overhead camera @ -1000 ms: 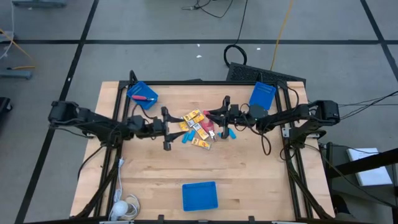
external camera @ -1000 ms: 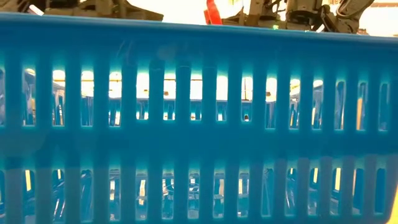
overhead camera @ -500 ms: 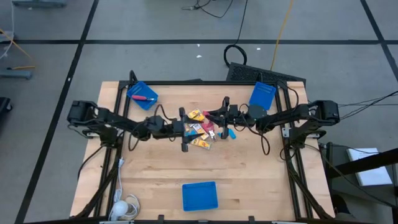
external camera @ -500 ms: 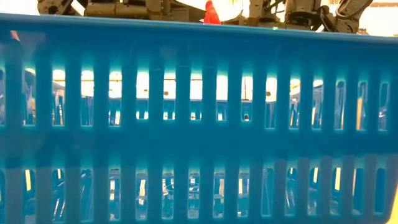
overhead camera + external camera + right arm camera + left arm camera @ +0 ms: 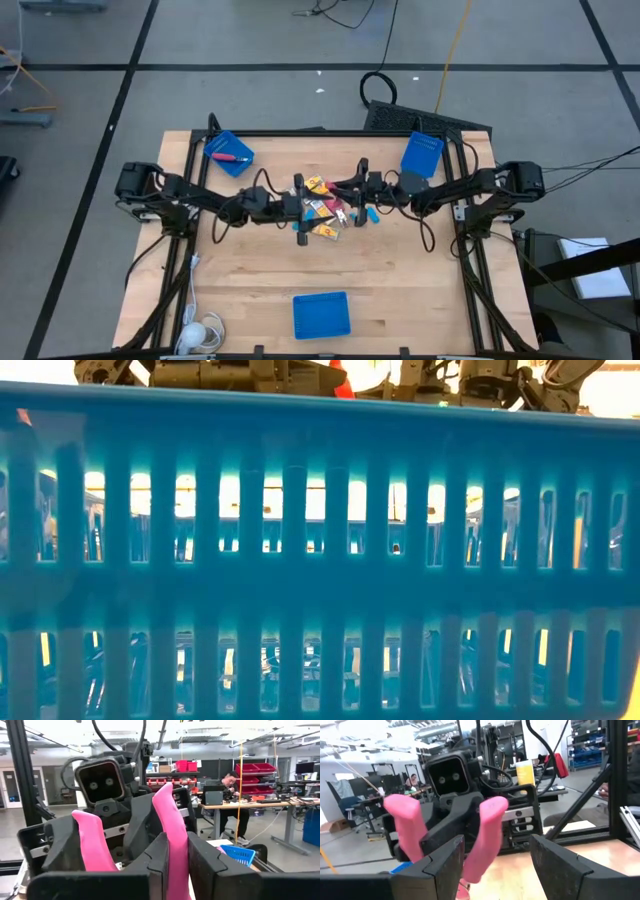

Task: Pick & Place School Supplies
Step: Put the pink ticket punch into the left blue bin

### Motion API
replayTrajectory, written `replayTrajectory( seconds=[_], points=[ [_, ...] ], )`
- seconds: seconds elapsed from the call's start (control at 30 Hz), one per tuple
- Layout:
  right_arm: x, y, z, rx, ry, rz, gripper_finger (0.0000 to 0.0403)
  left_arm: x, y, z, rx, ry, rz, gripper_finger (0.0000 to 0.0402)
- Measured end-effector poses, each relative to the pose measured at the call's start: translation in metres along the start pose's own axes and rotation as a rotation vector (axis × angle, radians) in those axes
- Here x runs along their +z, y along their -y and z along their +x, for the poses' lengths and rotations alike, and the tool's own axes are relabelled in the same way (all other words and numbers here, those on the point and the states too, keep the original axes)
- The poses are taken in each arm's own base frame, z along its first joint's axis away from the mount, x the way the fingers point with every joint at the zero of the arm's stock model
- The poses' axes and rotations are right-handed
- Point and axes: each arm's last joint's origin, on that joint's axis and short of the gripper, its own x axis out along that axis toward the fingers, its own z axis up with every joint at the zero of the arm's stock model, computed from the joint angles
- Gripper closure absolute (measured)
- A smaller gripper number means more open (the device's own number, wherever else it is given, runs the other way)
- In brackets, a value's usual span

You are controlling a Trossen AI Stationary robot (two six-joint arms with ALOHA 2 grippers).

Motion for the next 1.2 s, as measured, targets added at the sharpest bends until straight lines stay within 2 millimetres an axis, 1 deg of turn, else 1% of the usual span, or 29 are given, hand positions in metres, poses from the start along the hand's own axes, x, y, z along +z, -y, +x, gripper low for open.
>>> replayTrajectory(
  seconds=[0.33, 0.7, 0.9, 1.07, 1.2],
  points=[
    [0.001, 0.000, 0.001, -0.002, 0.006, 0.006, 0.0362, -0.003, -0.006, 0.001, 0.014, 0.006, -0.029, 0.0172],
    [0.001, 0.000, 0.001, -0.003, 0.008, 0.004, 0.0362, -0.003, -0.008, 0.001, -0.011, 0.010, -0.028, 0.0172],
    [0.001, 0.000, 0.001, -0.005, 0.008, 0.003, 0.0362, 0.003, -0.009, 0.008, -0.007, 0.033, -0.038, 0.0172],
    [0.001, 0.001, 0.001, -0.031, 0.002, 0.003, 0.0362, 0.002, -0.009, 0.012, -0.016, -0.018, -0.039, 0.0172],
    [0.001, 0.001, 0.001, -0.030, 0.001, 0.004, 0.0362, 0.004, -0.010, 0.012, -0.014, -0.011, -0.046, 0.0172]
  ],
)
